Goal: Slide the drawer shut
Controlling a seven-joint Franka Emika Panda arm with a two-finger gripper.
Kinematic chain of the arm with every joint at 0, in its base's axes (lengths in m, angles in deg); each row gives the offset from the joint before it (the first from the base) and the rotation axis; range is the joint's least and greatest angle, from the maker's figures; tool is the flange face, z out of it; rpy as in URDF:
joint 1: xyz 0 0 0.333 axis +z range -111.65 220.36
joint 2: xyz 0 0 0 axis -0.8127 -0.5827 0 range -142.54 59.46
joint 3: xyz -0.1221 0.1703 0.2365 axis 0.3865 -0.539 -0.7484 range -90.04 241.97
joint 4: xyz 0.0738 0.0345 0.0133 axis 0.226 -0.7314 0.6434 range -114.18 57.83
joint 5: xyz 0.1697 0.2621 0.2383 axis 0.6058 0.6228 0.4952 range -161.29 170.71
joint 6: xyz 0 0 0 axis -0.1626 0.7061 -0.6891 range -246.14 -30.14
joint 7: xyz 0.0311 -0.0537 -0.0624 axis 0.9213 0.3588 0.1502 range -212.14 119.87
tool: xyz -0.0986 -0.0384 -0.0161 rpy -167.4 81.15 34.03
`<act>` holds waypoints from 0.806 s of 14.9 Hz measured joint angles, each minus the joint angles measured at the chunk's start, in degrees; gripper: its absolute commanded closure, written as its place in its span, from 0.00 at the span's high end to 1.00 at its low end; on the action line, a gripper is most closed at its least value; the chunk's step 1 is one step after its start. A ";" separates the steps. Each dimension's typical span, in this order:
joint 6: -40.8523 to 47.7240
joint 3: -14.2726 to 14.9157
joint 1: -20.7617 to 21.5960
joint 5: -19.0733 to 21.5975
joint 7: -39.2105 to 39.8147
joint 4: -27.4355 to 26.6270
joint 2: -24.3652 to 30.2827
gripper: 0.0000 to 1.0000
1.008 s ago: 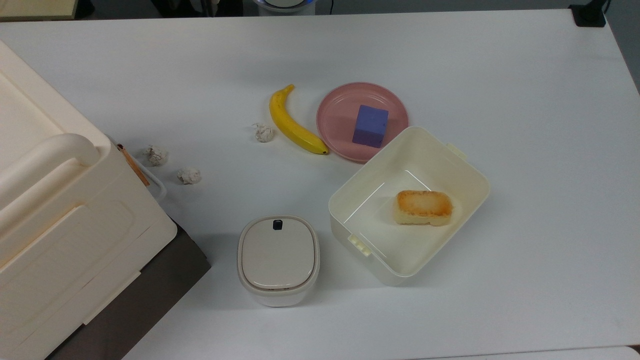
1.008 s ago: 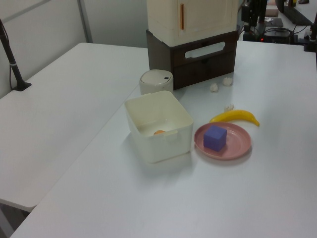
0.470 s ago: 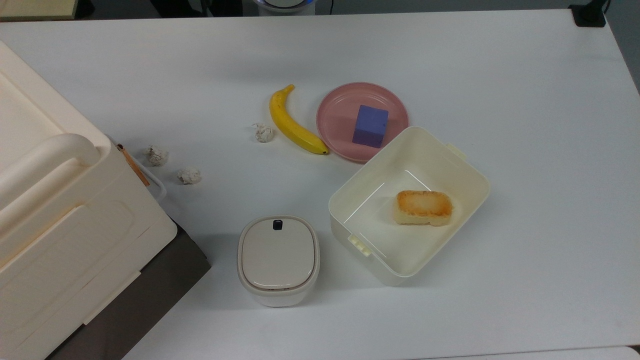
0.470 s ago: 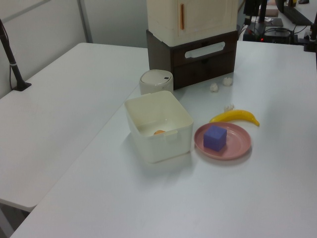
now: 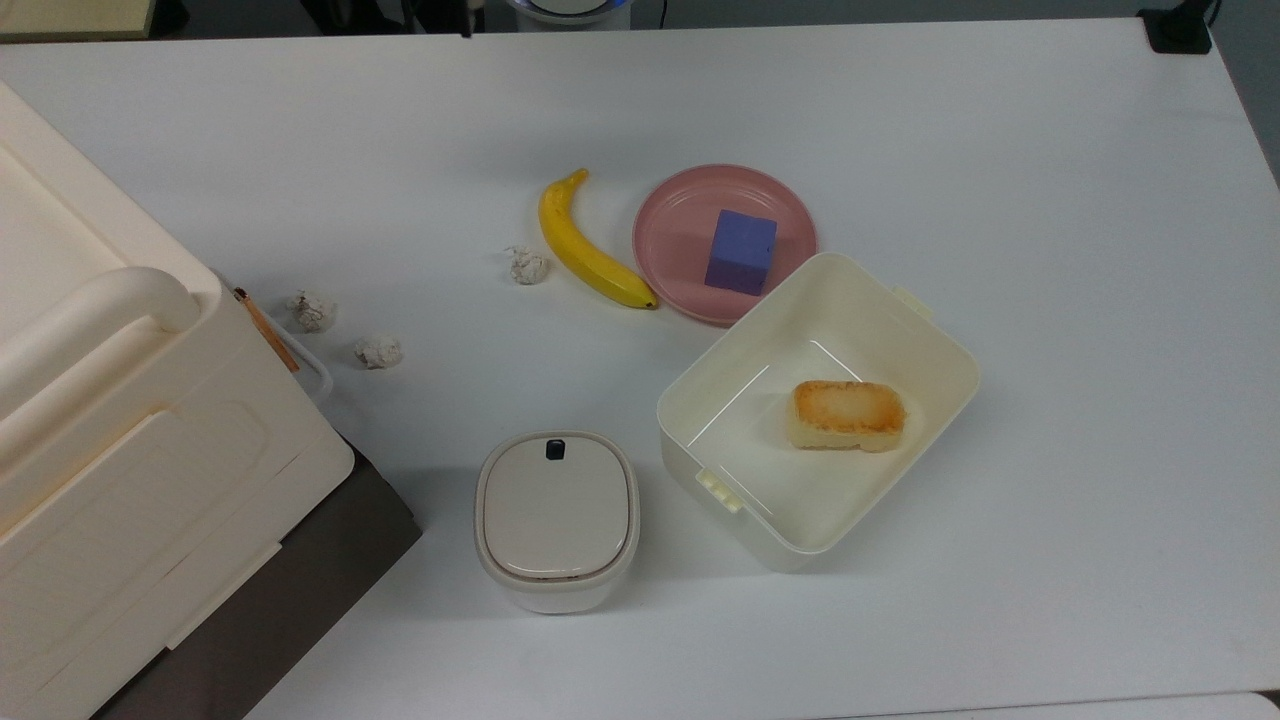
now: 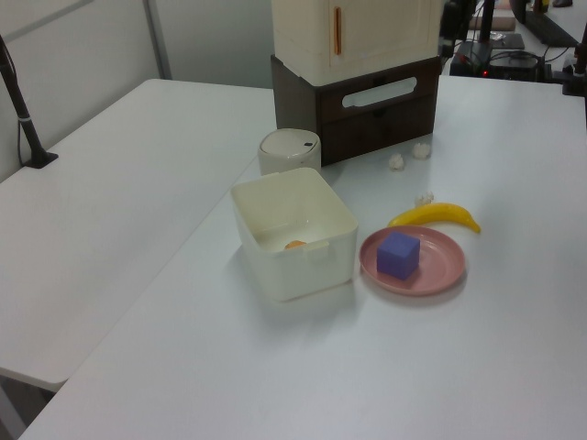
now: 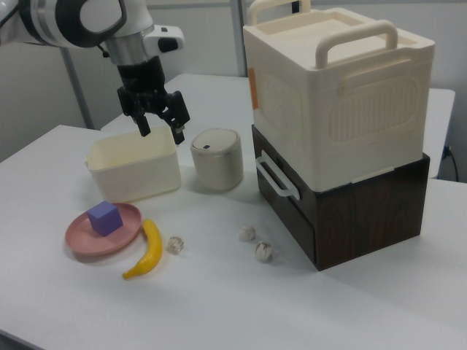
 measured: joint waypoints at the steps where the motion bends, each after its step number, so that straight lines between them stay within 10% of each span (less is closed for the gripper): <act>1: -0.09 1.10 1.63 0.00 -0.78 0.00 -0.39 1.00; 12: -0.53 3.17 2.99 0.00 -1.12 0.31 -0.93 1.00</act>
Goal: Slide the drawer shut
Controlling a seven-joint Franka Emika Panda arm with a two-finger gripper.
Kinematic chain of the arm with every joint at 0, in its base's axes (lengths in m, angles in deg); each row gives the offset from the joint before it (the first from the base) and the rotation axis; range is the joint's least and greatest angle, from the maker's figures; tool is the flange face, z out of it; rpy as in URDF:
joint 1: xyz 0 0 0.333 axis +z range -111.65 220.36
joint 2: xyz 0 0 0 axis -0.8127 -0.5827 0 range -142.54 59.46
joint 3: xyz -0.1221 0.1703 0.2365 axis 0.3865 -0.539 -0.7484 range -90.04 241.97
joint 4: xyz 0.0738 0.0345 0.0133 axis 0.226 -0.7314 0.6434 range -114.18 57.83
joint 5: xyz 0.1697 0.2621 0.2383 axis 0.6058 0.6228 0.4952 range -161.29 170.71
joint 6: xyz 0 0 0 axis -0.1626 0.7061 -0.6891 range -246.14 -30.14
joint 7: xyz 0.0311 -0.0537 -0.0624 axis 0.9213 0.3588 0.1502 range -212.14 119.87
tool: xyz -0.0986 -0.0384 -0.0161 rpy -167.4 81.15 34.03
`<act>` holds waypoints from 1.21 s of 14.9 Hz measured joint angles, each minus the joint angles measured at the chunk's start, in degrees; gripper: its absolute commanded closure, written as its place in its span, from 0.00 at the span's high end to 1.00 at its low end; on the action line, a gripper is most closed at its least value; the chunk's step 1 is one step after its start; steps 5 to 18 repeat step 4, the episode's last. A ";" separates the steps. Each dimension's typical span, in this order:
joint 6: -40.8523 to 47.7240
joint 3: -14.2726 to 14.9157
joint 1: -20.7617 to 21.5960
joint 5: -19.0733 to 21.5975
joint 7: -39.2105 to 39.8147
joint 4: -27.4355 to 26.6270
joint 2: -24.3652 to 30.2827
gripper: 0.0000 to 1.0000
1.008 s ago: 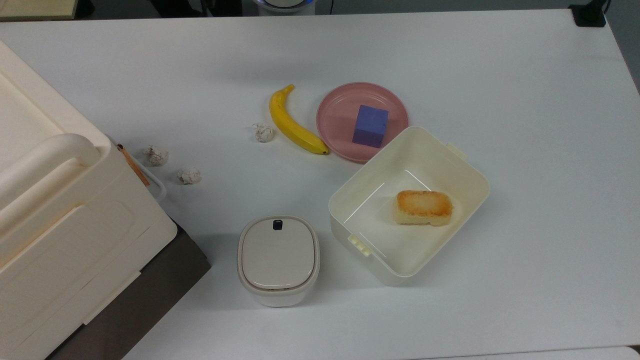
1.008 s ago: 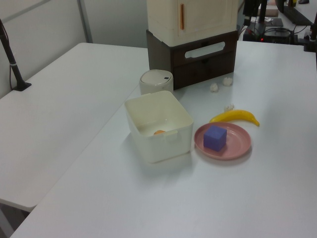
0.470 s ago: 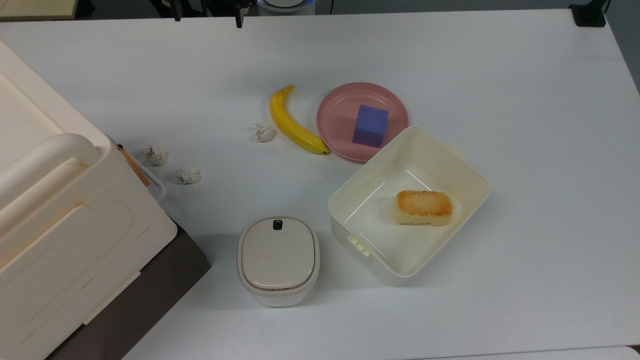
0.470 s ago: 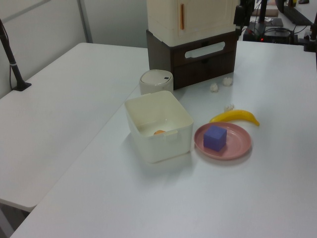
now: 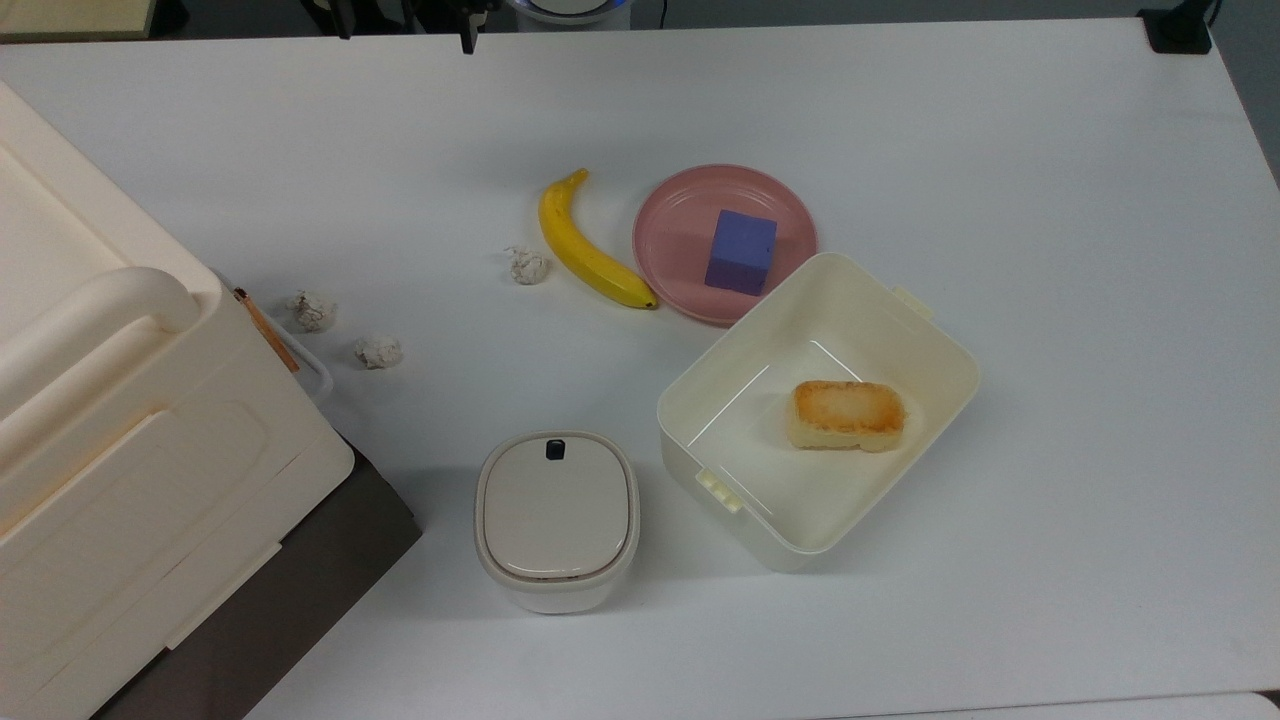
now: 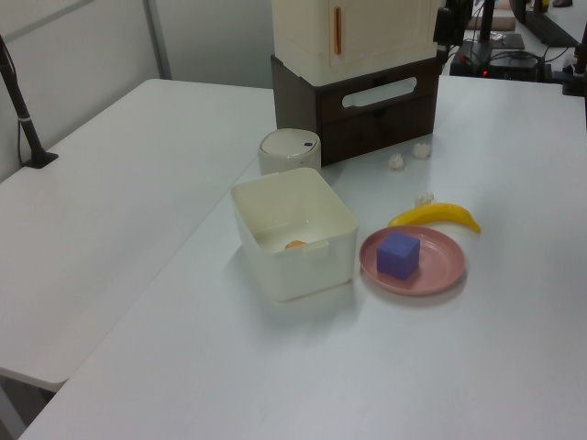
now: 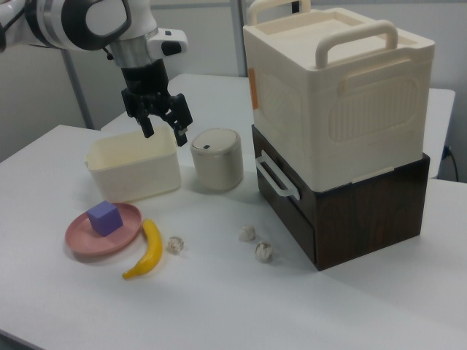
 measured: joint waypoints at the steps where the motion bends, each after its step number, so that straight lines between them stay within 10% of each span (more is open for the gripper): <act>1: 0.00 0.00 0.00 0.00 0.00 0.01 0.11 1.00; 18: 0.00 0.01 0.00 0.00 0.00 0.02 0.74 1.00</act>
